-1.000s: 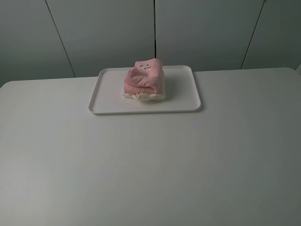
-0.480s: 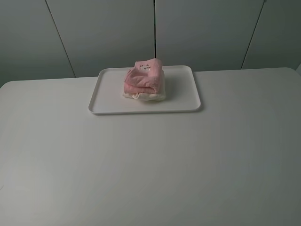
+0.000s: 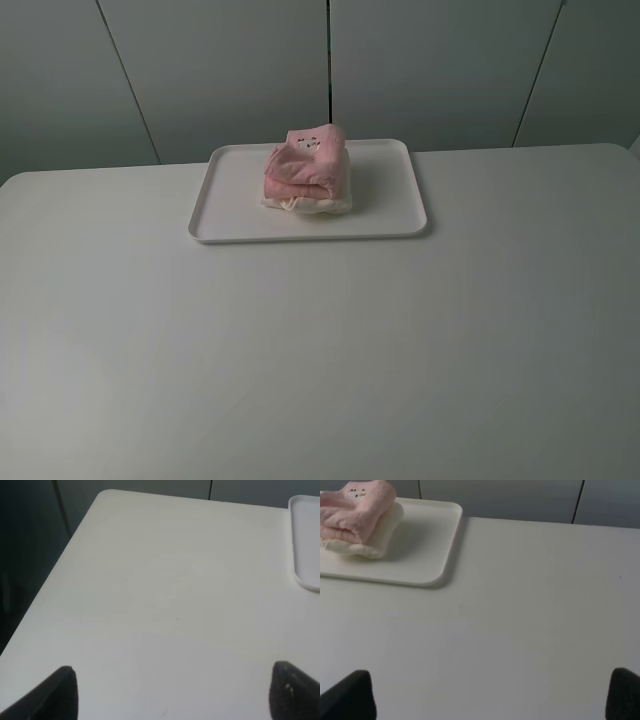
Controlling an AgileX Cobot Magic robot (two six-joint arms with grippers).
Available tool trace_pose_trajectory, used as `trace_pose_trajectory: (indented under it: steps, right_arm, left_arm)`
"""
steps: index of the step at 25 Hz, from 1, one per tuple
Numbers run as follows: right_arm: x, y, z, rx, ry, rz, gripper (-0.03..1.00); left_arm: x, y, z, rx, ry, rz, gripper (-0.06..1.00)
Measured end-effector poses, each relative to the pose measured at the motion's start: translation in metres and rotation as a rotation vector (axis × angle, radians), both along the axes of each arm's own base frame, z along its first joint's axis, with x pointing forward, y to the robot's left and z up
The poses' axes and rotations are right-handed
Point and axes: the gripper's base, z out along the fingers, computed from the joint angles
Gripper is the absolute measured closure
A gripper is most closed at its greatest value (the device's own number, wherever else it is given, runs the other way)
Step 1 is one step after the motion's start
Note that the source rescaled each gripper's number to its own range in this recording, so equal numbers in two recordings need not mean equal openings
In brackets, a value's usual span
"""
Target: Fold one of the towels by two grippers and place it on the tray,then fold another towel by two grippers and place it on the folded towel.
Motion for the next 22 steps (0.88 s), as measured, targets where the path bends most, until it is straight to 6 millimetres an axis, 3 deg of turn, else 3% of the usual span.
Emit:
trace_pose_trajectory:
  steps: [22]
  right_arm:
    - [0.0,0.0,0.0,0.01,0.001,-0.005,-0.03]
  left_arm:
    - [-0.0001,0.0004,0.0001,0.005,0.0,0.003,-0.04]
